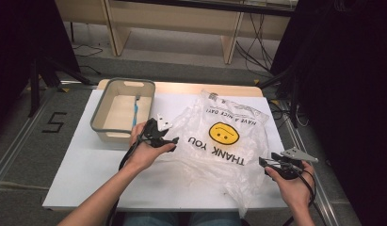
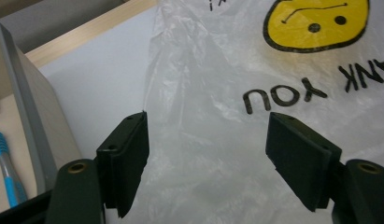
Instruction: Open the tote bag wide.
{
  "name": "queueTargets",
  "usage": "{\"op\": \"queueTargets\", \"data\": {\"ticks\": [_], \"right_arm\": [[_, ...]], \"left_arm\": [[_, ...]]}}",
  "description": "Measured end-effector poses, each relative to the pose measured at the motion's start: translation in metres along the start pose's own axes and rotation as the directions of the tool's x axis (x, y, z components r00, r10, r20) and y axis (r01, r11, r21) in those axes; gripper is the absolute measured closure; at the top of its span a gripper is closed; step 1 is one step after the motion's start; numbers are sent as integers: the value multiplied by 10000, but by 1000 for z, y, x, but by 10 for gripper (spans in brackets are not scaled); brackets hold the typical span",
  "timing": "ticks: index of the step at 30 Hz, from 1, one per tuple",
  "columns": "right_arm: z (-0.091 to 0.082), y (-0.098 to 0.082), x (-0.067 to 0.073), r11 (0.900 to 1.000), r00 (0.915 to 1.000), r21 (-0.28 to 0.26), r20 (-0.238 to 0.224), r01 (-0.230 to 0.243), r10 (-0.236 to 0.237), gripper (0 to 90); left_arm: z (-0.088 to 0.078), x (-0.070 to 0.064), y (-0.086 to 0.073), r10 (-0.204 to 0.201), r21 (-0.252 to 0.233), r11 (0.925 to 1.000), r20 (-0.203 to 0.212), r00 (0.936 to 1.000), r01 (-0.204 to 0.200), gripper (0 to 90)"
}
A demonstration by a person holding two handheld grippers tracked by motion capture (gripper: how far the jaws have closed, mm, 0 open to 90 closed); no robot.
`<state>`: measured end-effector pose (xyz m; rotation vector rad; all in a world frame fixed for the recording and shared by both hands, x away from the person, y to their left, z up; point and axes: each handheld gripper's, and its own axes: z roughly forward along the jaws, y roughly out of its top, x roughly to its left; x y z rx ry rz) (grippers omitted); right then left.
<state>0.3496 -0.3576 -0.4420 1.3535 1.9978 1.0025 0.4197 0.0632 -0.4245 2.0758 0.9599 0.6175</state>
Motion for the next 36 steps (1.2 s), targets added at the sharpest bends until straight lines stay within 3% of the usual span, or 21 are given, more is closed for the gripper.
{"op": "queueTargets", "data": {"ticks": [11, 21, 28, 36], "right_arm": [[1, 12, 14, 9977, 9970, -493, -599, 463, -492, 380], [10, 24, 32, 9936, 9870, -541, -1214, 993, -1052, 375], [21, 33, 50, 9862, 9679, -534, -1903, 1568, -1642, 377], [36, 47, 77, 9726, 9333, -495, -2742, 2270, -2317, 370]], "left_arm": [[-24, -19, -31, 166, -309, 9994, 687, 9975, -145, 315], [-28, -37, -48, 612, -46, 9981, 1262, 9901, -611, 308], [-28, -45, -53, 737, 120, 9970, 1508, 9858, -764, 317], [-27, -54, -55, 957, 193, 9947, 1759, 9797, -1006, 341]]}}
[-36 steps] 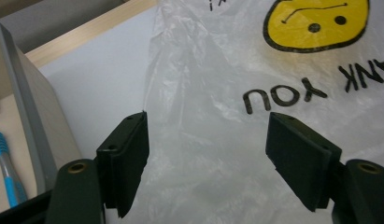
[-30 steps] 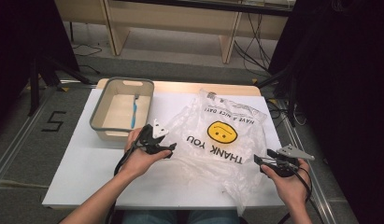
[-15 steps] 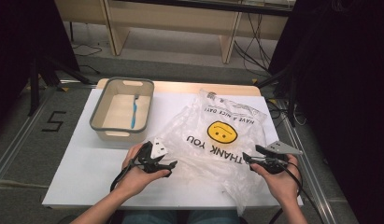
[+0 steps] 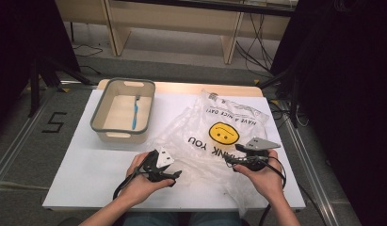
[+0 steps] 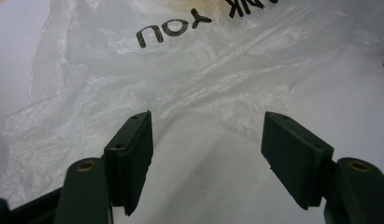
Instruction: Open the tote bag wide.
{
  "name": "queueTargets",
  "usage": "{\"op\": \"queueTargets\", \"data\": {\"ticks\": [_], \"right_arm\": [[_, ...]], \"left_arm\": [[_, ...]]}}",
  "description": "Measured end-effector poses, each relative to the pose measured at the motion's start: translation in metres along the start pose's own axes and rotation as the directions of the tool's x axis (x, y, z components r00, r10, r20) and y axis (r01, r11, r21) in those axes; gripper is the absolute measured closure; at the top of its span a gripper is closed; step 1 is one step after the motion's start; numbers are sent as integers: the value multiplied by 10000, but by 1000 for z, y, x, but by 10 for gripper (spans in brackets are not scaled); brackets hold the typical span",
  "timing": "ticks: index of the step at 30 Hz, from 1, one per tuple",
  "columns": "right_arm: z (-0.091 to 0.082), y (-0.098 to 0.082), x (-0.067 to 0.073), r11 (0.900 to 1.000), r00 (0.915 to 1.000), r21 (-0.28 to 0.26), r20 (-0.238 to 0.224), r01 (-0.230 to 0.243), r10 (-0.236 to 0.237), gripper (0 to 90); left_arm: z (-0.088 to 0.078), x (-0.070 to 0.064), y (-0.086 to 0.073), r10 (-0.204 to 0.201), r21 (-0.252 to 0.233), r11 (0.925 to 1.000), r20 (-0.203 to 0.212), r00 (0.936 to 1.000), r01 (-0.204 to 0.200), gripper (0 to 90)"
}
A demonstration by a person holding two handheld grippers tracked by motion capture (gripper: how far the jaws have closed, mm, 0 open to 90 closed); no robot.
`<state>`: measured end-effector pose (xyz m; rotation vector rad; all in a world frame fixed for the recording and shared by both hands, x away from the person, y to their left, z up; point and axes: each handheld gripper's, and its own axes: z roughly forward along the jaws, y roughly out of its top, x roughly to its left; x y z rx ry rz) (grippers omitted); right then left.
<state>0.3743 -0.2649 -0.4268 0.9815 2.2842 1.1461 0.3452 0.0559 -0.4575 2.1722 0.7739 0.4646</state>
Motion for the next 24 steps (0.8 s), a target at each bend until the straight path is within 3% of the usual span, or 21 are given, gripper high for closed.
{"op": "queueTargets", "data": {"ticks": [10, 13, 20, 24], "right_arm": [[26, 8, 21, 9946, 9937, 777, -943, 682, -607, 354], [32, 8, 24, 9892, 9896, 991, -1057, 1079, -973, 357], [46, 7, 31, 9746, 9806, 1601, -1428, 1567, -1342, 359], [54, 5, 32, 9619, 9767, 2017, -1463, 1848, -1569, 430]], "left_arm": [[4, -4, -2, 66, 154, 9999, 76, 9999, -67, 341], [4, -5, -2, 69, 130, 9999, 71, 10000, -70, 342], [5, -6, -2, 151, 221, 9996, 121, 9998, -153, 346], [6, -7, -2, 176, 241, 9995, 176, 9997, -181, 350]]}}
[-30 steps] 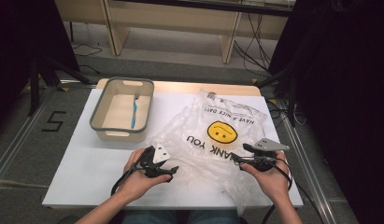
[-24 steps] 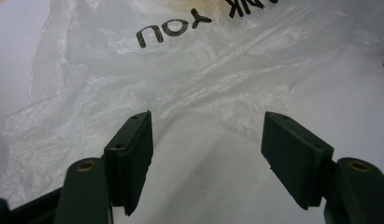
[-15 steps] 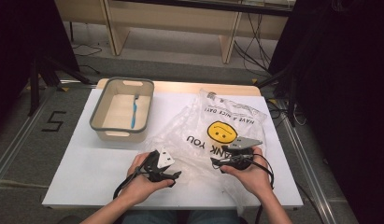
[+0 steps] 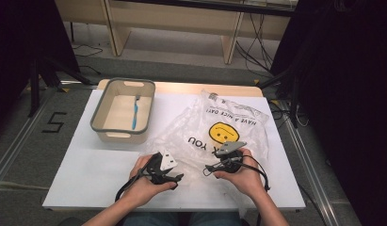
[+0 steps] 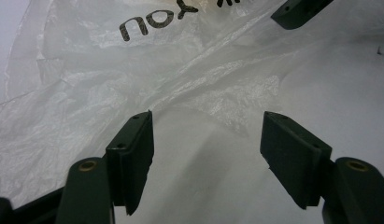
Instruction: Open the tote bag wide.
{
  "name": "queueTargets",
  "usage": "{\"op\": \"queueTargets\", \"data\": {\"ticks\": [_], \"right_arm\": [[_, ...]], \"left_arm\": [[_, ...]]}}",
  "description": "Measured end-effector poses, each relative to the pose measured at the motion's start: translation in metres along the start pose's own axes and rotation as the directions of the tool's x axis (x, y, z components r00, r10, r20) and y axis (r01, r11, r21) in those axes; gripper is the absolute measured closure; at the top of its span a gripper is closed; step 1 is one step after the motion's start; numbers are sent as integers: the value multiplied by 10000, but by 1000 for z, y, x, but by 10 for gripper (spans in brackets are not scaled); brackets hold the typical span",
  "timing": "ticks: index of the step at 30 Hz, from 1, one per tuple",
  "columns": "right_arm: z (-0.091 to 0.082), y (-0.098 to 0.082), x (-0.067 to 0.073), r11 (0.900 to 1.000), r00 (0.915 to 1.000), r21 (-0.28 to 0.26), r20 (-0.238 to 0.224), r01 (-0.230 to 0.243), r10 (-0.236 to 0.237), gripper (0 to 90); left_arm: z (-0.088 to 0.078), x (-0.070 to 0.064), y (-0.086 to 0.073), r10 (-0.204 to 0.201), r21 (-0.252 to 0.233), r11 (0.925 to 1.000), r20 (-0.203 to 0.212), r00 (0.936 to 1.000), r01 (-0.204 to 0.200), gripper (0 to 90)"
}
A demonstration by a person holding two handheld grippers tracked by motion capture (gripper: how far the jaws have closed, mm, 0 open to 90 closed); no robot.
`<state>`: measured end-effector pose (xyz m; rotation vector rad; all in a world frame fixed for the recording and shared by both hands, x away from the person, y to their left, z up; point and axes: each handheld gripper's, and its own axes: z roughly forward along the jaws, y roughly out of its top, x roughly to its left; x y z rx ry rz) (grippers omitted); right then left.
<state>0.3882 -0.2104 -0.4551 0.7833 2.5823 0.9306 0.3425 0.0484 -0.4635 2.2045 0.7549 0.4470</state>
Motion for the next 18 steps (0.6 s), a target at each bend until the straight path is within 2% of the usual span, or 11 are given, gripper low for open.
{"op": "queueTargets", "data": {"ticks": [6, 11, 12, 15, 18], "right_arm": [[9, 0, 0, 9987, 9999, 505, 111, 60, -66, 561], [13, 0, 1, 9966, 9998, 819, 164, 111, -125, 710], [13, 0, 1, 9965, 9995, 803, 148, 249, -262, 747], [10, 0, 2, 9974, 9997, 725, 258, 25, -44, 847], [9, 1, 1, 9988, 9992, 490, 401, -92, 72, 898]], "left_arm": [[1, -1, 0, 59, 16, 10000, 30, 10000, -60, 354], [2, -2, 0, 94, 68, 9999, 89, 9999, -94, 368], [2, -3, 0, 126, 45, 9999, 127, 9998, -127, 376], [4, -5, 2, 198, 5, 9998, 244, 9995, -198, 427], [7, -9, 6, 399, 50, 9992, 551, 9977, -402, 523]]}}
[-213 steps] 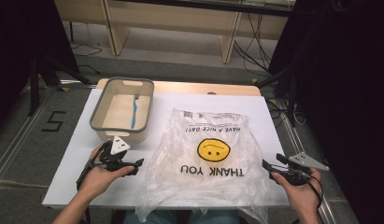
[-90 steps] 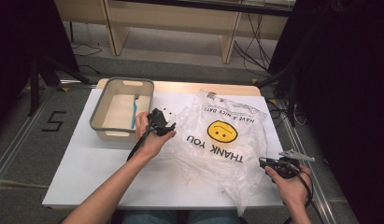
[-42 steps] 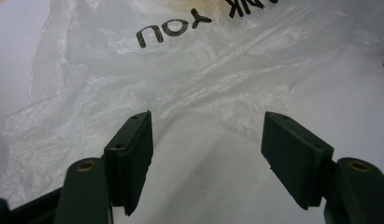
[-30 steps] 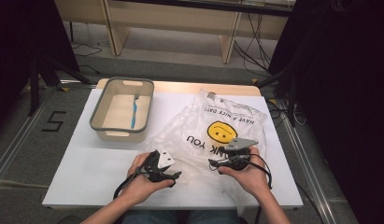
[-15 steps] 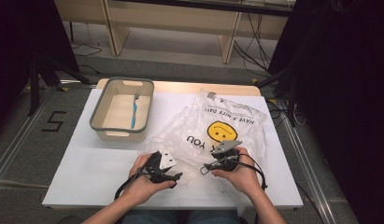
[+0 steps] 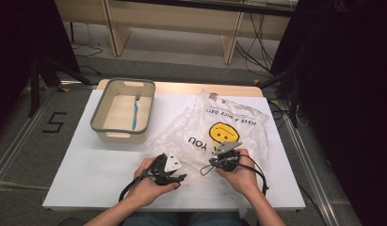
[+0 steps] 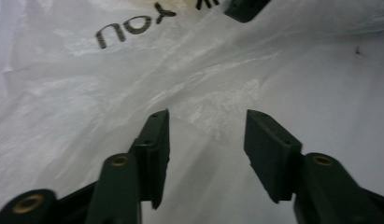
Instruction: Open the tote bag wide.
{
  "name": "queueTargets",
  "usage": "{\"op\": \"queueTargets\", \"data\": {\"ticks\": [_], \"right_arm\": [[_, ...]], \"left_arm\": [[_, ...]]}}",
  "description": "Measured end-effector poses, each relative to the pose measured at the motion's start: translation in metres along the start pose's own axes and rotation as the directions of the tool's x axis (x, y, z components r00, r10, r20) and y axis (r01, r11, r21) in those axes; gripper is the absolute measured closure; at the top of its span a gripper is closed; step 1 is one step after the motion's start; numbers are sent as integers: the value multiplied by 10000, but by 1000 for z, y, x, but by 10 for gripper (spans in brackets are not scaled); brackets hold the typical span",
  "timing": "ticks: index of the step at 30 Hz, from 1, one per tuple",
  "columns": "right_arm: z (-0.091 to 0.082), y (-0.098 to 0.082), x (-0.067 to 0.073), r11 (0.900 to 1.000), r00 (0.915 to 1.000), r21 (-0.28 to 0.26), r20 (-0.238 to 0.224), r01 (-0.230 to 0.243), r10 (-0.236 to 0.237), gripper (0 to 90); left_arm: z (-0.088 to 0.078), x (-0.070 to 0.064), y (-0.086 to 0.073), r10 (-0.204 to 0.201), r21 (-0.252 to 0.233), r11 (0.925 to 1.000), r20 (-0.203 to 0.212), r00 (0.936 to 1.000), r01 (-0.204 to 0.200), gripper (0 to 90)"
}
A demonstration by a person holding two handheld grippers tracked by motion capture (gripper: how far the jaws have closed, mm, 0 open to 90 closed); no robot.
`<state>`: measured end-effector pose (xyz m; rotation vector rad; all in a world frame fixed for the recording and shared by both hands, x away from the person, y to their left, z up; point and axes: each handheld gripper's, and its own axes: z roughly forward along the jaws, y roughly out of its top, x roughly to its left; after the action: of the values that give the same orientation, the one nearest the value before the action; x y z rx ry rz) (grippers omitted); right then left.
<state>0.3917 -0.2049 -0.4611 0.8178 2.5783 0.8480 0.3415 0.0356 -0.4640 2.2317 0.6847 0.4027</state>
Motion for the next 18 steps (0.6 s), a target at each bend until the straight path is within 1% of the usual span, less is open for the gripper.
{"op": "queueTargets", "data": {"ticks": [2, 3, 5, 8, 9, 12, 14, 16, 17, 18], "right_arm": [[-2, 2, 0, 9996, 9998, -207, 102, -197, 199, 900], [-3, 3, 0, 9988, 9993, -374, 168, -331, 337, 900], [-6, 5, 1, 9962, 9981, -675, 237, -558, 576, 900], [-10, 9, 2, 9905, 9952, -1062, 349, -873, 915, 900], [-11, 10, 2, 9888, 9947, -1180, 360, -918, 967, 900], [-13, 12, 3, 9815, 9904, -1466, 446, -1229, 1307, 900], [-15, 12, 2, 9772, 9872, -1571, 486, -1429, 1522, 900], [-16, 13, 2, 9726, 9841, -1701, 532, -1584, 1695, 900], [-16, 13, 2, 9714, 9834, -1766, 583, -1590, 1716, 900], [-17, 14, 2, 9686, 9812, -1820, 605, -1696, 1831, 900]], "left_arm": [[3, -3, 4, 165, 90, 9998, 89, 9998, -166, 601], [5, -4, 6, 164, 92, 9998, 122, 9998, -165, 654], [10, -5, 11, 208, 144, 9997, 154, 9997, -210, 729], [18, -5, 20, 271, 68, 9996, -93, 9996, -270, 809], [22, -5, 22, 292, -2, 9996, -254, 9993, -292, 829], [33, -4, 29, 398, 18, 9992, -757, 9963, -398, 857], [41, -2, 30, 347, 99, 9994, -951, 9949, -339, 867], [48, -1, 29, 389, 310, 9989, -962, 9946, -360, 876], [50, -1, 29, 373, 355, 9988, -948, 9948, -341, 880], [51, -1, 28, 423, 371, 9986, -976, 9943, -389, 884]]}}
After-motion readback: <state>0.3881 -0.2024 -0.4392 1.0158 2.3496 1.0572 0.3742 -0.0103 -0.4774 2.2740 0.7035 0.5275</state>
